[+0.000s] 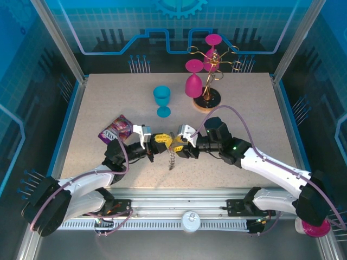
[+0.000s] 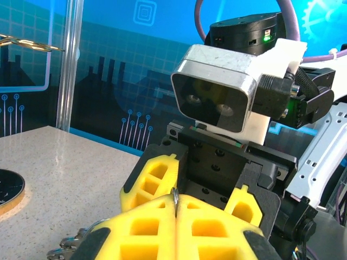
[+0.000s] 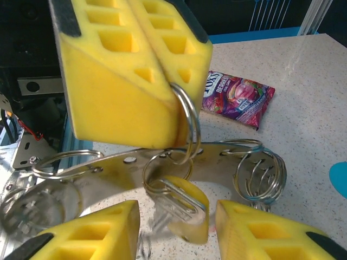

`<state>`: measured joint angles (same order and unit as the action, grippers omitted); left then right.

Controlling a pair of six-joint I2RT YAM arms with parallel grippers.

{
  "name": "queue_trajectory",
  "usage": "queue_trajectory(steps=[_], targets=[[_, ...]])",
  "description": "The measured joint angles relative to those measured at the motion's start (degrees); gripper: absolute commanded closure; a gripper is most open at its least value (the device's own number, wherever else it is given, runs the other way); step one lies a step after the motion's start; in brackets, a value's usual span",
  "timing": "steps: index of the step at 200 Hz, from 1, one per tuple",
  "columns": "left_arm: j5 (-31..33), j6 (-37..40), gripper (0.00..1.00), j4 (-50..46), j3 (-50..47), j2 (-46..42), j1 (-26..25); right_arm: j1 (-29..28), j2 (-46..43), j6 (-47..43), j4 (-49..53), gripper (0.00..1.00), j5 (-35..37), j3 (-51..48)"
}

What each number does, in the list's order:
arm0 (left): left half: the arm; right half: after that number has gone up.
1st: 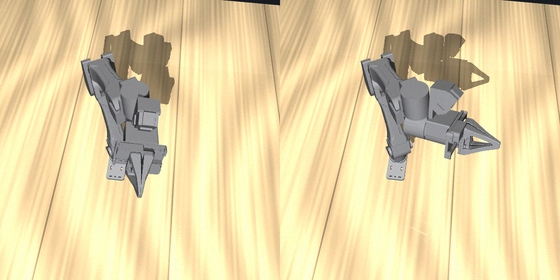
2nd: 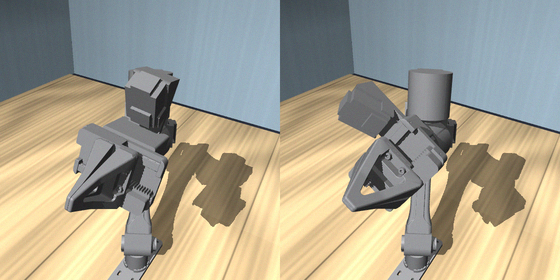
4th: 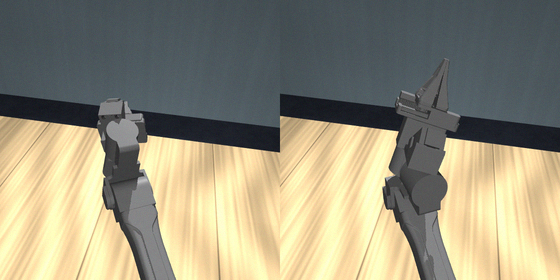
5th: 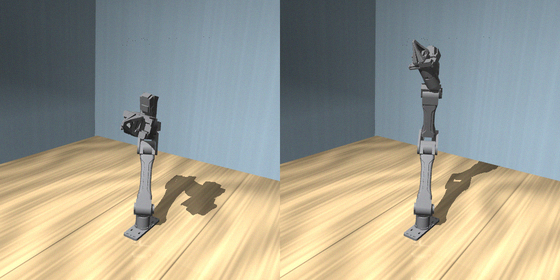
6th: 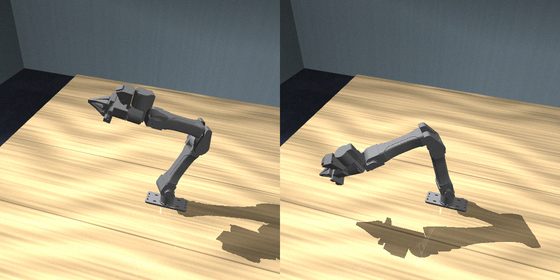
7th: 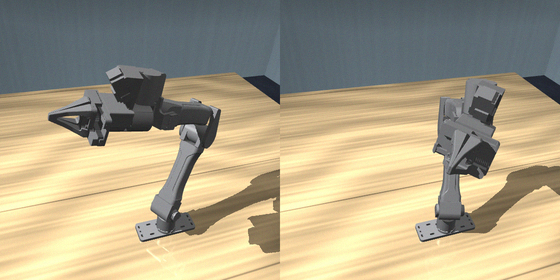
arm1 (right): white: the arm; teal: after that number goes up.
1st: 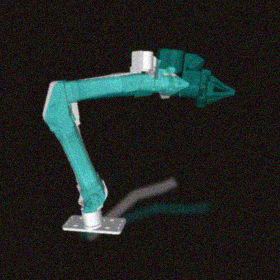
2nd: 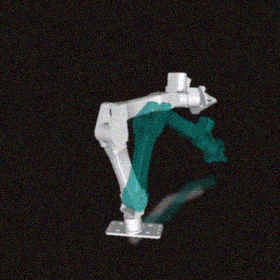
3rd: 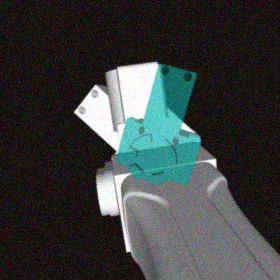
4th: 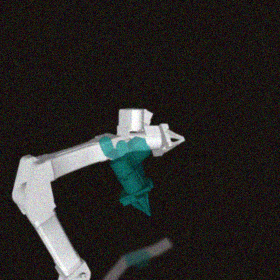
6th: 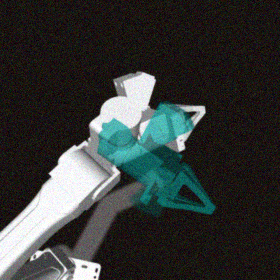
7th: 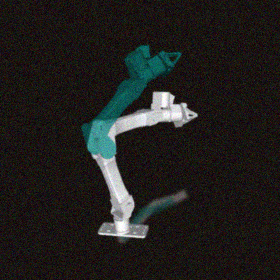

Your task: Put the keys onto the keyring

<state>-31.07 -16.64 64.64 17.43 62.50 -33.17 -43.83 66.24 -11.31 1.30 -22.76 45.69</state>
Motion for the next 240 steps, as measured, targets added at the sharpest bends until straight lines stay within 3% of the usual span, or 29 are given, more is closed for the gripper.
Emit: queue_trajectory(steps=[32, 103, 161, 240], targets=[[-0.2, -1.6, 1.00, 2.1, 0.0, 1.3, 0.0, 0.0, 0.5, 0.7, -1.0, 0.61, -0.3, 0.0], [-0.9, -3.0, 1.00, 3.8, 0.0, 2.4, 0.0, 0.0, -0.7, 1.4, -2.2, 0.86, -0.7, -0.5], [-0.9, -2.7, 1.00, 2.6, 0.0, 1.9, 0.0, 0.5, -3.0, 0.7, 0.0, 0.92, -0.4, -0.7], [-2.2, 1.0, 1.00, -4.7, 0.0, -1.3, 0.0, 0.8, -3.0, -1.4, 6.3, 0.92, -0.3, 2.1]])
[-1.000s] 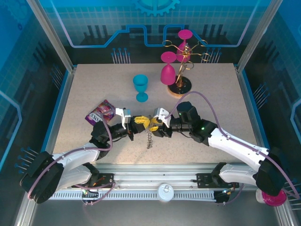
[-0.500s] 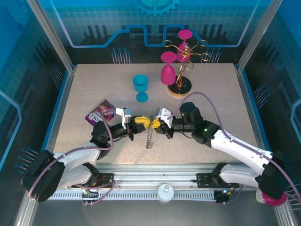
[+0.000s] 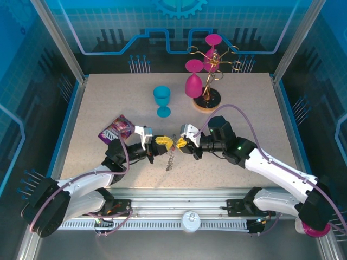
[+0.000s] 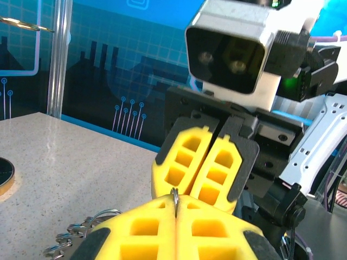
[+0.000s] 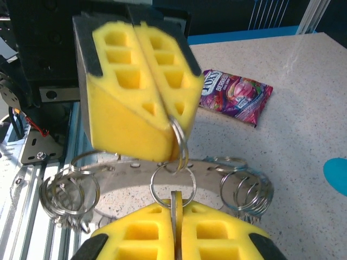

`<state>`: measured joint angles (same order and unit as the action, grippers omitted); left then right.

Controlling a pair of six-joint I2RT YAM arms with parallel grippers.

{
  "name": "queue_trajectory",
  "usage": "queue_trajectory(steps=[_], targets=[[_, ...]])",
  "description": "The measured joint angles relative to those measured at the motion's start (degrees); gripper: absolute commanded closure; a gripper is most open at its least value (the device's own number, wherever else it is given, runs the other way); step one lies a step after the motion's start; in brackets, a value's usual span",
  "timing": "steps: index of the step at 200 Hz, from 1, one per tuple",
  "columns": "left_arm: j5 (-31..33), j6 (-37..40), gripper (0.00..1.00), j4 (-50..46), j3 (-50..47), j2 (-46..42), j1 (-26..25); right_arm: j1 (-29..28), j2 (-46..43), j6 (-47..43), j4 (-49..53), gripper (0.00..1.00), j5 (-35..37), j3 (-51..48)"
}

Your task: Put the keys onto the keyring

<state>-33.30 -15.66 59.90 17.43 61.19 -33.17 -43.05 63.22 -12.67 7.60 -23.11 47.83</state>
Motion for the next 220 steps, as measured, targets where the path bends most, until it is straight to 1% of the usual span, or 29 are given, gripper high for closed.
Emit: queue_trajectory(steps=[40, 80, 102, 134, 187, 192, 201, 208, 220], targets=[[-0.6, 1.1, 1.00, -1.9, 0.0, -1.0, 0.0, 0.0, 1.6, -1.0, 2.3, 0.93, -0.3, 3.3], [-0.8, 1.4, 1.00, -3.6, 0.0, -1.7, 0.0, 0.0, 2.5, -1.3, 2.8, 0.95, -0.5, 3.7], [-0.8, 2.6, 1.00, -6.0, 0.0, -2.8, 0.0, 0.0, 2.3, -1.5, 3.1, 0.97, -0.1, 3.7], [-0.7, 5.5, 1.00, -12.1, 0.3, -4.7, 0.0, -0.2, 0.7, -2.1, 3.9, 0.99, 1.3, 3.7], [-0.8, 11.9, 1.00, -23.9, 4.1, -6.7, 0.0, -0.5, 0.3, -4.2, 7.0, 1.00, 2.4, 4.2], [-0.8, 12.5, 0.94, -24.6, 4.3, -6.8, 0.0, -0.5, 0.4, -4.5, 7.5, 1.00, 2.6, 4.4], [-0.6, 13.3, 0.78, -25.7, 4.6, -6.8, 0.0, -0.6, 0.7, -5.0, 8.3, 1.00, 2.9, 4.9], [-0.4, 13.6, 0.68, -26.2, 4.7, -7.0, 0.0, -0.8, 1.0, -5.4, 8.9, 1.00, 3.5, 5.4], [0.5, 14.0, 0.56, -27.6, 4.7, -7.4, 0.0, -0.8, 1.5, -6.1, 10.3, 1.00, 4.5, 6.5]])
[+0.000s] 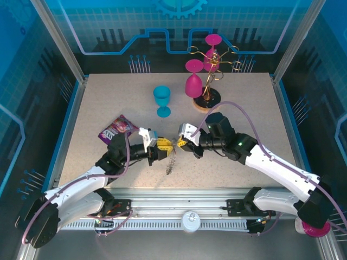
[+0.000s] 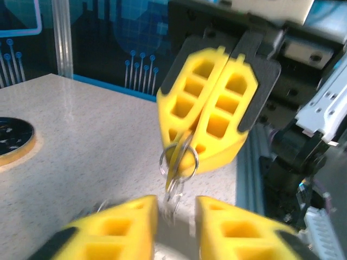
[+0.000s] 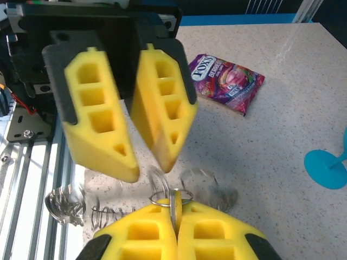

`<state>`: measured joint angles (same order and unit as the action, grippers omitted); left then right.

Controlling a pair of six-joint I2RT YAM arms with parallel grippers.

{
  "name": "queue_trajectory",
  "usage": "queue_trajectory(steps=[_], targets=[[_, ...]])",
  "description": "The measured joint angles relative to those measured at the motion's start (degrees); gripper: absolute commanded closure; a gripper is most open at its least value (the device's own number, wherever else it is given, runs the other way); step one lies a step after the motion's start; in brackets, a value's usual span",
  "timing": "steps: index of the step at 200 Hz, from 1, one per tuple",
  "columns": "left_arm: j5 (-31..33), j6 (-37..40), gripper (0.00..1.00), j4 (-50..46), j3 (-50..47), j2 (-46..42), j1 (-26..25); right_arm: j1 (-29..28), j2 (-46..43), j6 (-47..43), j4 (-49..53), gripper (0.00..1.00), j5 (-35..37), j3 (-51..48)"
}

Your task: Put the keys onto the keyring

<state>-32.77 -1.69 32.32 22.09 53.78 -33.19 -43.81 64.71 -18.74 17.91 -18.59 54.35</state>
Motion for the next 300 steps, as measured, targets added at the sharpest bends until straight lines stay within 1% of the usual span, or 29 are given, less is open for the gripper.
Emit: queue_trajectory(steps=[16, 22, 50, 70, 113, 132, 149, 182, 216, 256, 300], targets=[[2.0, 0.6, 0.43, -0.6, -0.2, -1.2, 0.0, -0.1, 1.0, -0.9, 1.7, 1.00, 1.5, 1.7], [3.0, 0.5, 0.39, -0.6, -0.4, -1.9, 0.0, -0.1, 1.4, -1.3, 2.3, 1.00, 2.0, 2.4], [11.5, -0.5, 0.29, -0.5, -2.5, -8.0, 0.0, -0.7, 4.2, -3.0, 4.6, 1.00, 3.9, 5.1], [20.5, -1.6, 0.27, -1.3, -3.2, -12.9, 0.0, -1.6, 7.5, -3.9, 5.5, 1.00, 4.9, 7.5], [43.7, -2.9, 0.25, -5.5, -3.2, -24.8, 0.0, -3.6, 18.7, -4.9, 3.9, 1.00, 4.9, 16.0], [51.4, -2.8, 0.25, -7.2, -3.1, -28.0, 0.0, -3.8, 24.1, -4.9, 1.6, 1.00, 4.6, 20.2], [56.1, -2.7, 0.24, -9.4, -2.2, -29.1, 0.0, -3.9, 28.0, -5.0, -0.6, 1.00, 4.4, 22.9], [60.9, -2.4, 0.24, -12.8, -0.4, -29.2, 0.0, -4.3, 31.8, -8.0, -1.8, 1.00, 4.8, 23.0], [63.0, -2.6, 0.23, -15.7, -0.4, -28.6, 0.0, -4.3, 32.0, -14.3, 0.3, 1.00, 8.3, 18.3], [63.6, -2.9, 0.22, -17.4, -0.5, -26.5, 0.8, -4.2, 31.9, -21.2, 5.0, 1.00, 15.2, 11.7], [63.5, -3.6, 0.22, -18.3, -1.7, -23.9, 3.0, -3.8, 31.6, -26.4, 9.0, 1.00, 25.4, 5.7]])
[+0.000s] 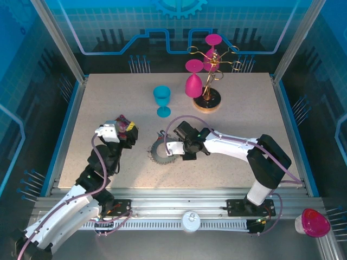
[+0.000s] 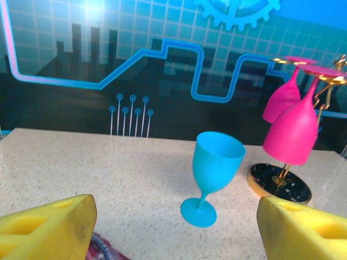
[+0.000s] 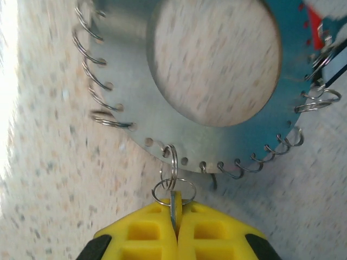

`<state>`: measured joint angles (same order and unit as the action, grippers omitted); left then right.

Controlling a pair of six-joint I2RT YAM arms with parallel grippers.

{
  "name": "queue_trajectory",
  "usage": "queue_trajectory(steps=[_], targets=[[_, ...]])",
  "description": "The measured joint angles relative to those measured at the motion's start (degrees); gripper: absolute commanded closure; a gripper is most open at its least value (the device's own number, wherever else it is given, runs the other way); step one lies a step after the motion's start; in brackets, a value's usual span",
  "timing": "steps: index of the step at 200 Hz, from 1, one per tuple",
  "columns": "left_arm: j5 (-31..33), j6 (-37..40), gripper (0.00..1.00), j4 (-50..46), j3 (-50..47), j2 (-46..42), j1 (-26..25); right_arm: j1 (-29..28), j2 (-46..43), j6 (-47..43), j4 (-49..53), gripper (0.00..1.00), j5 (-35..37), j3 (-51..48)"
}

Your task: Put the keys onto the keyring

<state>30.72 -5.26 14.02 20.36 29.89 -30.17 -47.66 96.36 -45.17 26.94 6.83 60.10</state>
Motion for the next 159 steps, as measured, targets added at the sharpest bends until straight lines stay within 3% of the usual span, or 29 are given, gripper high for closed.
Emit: queue_trajectory(steps=[28, 44, 61, 89, 124, 159], targets=[[-0.3, -0.5, 0.21, -0.5, -0.3, 1.8, 1.3, 0.9, 0.0, -1.5, 1.4, 0.92, 5.4, -1.9], [-0.6, -0.6, 0.19, -0.5, -0.4, 2.9, 1.7, 1.5, 0.0, -1.6, 1.7, 0.78, 7.8, -2.7], [-0.8, -0.5, 0.14, -0.5, -0.4, 4.2, 2.0, 2.1, 0.0, -2.1, 2.1, 0.66, 9.5, -3.5], [-1.2, 1.0, 0.01, -0.5, -0.4, 7.3, 3.1, 4.4, -1.7, -0.5, 2.4, 0.58, 10.1, -5.5], [-2.4, 2.9, 0.00, -0.9, -0.3, 11.0, 6.6, 12.8, -16.7, 8.0, 0.0, 0.43, 1.7, -9.5], [-4.3, 3.9, 0.01, -0.4, -0.2, 15.6, 11.7, 28.0, -35.0, 23.4, -17.0, 0.33, -7.3, -20.5]])
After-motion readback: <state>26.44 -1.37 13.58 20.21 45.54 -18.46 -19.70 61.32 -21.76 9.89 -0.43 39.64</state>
